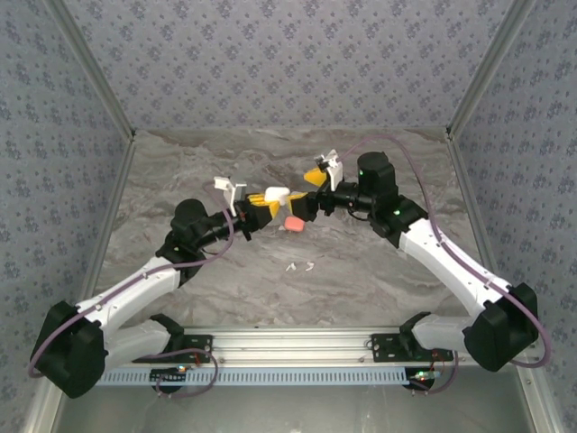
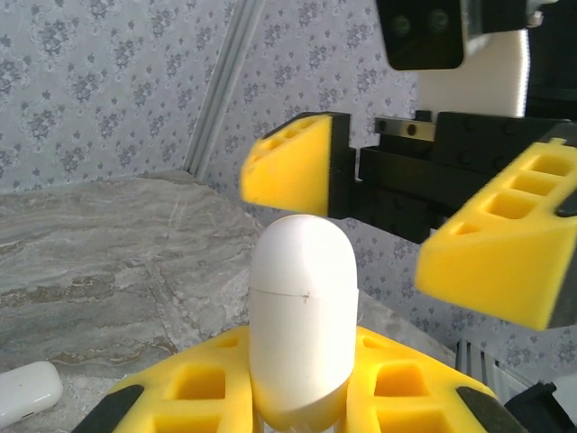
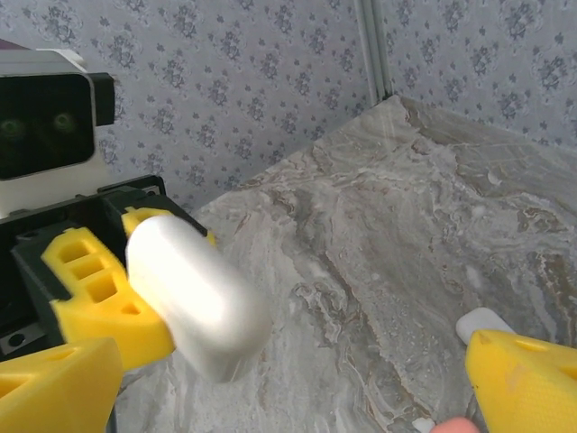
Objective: Insert wireless bluetooth earbuds into charging case
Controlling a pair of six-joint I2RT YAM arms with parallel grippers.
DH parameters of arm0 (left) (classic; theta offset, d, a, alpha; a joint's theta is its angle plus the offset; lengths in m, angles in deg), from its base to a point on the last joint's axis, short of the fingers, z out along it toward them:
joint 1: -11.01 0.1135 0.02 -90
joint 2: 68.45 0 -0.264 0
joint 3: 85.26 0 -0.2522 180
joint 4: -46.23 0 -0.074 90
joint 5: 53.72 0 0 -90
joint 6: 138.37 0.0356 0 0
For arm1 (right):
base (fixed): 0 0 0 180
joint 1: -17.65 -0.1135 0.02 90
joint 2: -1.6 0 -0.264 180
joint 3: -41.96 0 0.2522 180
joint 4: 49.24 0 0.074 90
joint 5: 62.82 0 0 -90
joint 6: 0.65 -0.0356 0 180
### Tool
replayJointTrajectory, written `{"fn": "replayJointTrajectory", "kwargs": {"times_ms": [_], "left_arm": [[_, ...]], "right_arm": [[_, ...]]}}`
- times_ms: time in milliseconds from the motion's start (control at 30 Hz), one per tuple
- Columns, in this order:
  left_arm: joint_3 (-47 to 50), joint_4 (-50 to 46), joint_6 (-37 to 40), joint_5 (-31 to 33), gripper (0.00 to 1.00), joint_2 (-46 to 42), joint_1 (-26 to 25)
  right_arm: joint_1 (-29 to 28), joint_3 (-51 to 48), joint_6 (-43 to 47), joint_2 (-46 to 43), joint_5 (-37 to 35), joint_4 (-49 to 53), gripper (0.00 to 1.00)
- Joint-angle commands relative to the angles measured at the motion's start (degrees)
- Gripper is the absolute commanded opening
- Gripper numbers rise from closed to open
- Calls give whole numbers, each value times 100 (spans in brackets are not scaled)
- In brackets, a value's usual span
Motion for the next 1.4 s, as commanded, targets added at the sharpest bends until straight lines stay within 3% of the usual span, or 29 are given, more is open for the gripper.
{"fn": "replayJointTrajectory", "kwargs": {"times_ms": [0,767,1200,1367], "left_arm": [[-247,166,226,-177,0,-74,-83],[-302,11,472,-225,0,-29,-209],[-37,-416,808,447,0,-338,-204],[47,-722,997,699,0,-586,-210]], "right_arm": [[-61,277,-73,115,-91,-52,100],[136,712,-83,509,-227,265,100],[444,285,-204,-710,-500,613,100],[590,122,-577,-756,-172,974,100]]}}
